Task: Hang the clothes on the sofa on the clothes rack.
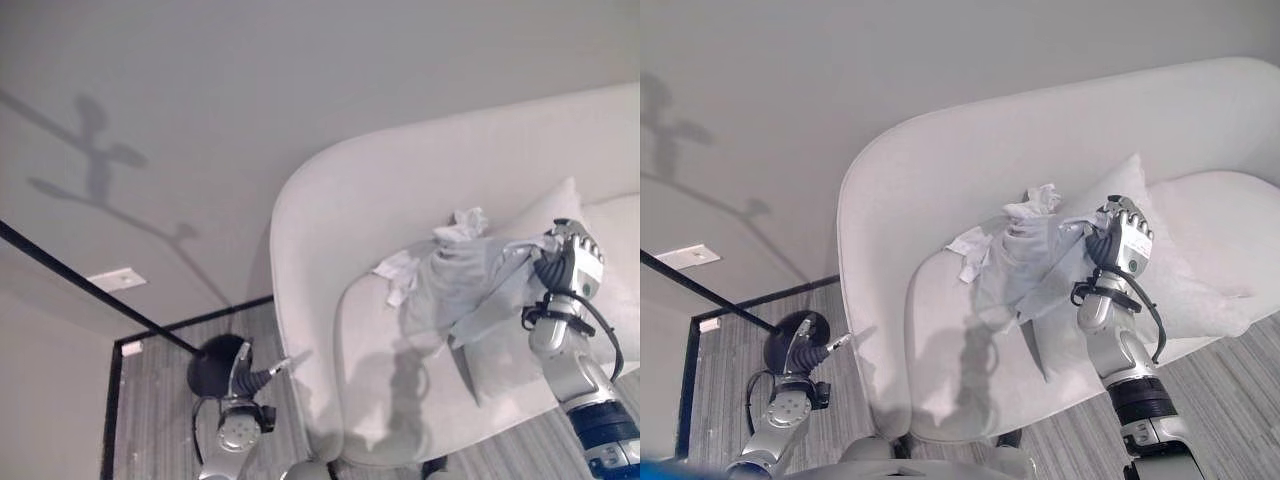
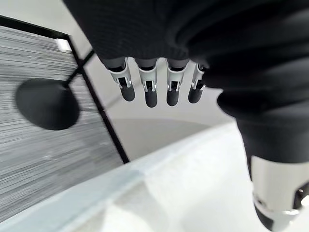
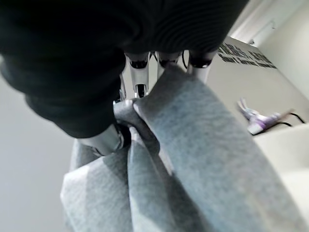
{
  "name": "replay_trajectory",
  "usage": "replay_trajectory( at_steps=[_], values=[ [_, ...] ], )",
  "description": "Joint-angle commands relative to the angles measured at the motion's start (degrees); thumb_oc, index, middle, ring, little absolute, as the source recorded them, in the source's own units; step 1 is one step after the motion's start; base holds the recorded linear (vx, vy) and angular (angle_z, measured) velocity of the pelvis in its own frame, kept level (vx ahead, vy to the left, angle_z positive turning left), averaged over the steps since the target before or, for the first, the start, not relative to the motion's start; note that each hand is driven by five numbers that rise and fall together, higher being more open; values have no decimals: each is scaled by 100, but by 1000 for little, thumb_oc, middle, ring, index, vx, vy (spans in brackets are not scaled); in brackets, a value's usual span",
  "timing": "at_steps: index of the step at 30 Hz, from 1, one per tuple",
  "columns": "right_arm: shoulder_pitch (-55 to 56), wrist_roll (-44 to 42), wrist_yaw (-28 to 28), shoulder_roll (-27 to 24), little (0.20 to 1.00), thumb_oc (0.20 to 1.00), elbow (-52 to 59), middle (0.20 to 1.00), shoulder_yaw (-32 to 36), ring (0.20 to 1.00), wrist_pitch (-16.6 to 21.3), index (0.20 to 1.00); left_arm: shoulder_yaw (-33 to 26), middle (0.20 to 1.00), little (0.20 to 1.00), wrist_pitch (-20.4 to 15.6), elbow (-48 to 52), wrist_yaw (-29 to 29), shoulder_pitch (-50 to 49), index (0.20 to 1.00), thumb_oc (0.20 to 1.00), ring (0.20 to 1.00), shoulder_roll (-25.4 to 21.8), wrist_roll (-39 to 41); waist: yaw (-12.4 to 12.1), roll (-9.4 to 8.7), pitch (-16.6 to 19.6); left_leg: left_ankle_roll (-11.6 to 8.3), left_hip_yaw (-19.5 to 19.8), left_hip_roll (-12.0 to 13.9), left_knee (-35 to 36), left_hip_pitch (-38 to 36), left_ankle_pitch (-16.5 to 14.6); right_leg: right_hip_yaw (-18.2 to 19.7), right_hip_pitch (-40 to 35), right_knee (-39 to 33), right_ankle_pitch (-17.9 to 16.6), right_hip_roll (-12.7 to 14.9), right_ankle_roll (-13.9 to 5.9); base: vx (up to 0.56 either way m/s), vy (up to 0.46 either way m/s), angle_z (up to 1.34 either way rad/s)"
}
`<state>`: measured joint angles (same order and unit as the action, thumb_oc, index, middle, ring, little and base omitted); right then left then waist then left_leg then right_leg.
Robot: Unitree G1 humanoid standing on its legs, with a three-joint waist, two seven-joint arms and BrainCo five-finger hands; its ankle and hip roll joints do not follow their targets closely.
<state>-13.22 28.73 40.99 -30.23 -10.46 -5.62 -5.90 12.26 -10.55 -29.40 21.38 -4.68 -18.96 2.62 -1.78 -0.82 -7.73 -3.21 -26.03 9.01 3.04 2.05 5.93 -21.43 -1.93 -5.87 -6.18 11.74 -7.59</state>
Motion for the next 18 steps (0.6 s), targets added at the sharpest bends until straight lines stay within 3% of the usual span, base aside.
replay_trajectory(
  at_steps=[1,12,18],
  values=[
    [-571,269,367,-398,200,200,431,200,325,200,224,200,110,1000,1000,-134,226,56,251,1000,1000,1000,-232,-552,-87,-59,164,-469,173,580,-1,65,335,-154,-630,284,915,-68,-42,13,0,-5],
    [-2279,268,533,-902,200,200,872,200,190,200,33,200,631,1000,1000,-193,513,220,887,1000,1000,1000,-56,-833,-36,-135,521,-533,38,636,93,-205,360,-60,-755,303,950,-124,-16,-4,2,-6],
    [-3416,-37,520,-1026,200,200,939,200,-233,200,246,200,1272,1000,1000,-304,258,645,1583,1000,1000,1000,-86,-1503,90,-169,687,-567,-71,672,123,-317,383,11,-768,326,939,-151,-3,-9,-1,-5]
  ],
)
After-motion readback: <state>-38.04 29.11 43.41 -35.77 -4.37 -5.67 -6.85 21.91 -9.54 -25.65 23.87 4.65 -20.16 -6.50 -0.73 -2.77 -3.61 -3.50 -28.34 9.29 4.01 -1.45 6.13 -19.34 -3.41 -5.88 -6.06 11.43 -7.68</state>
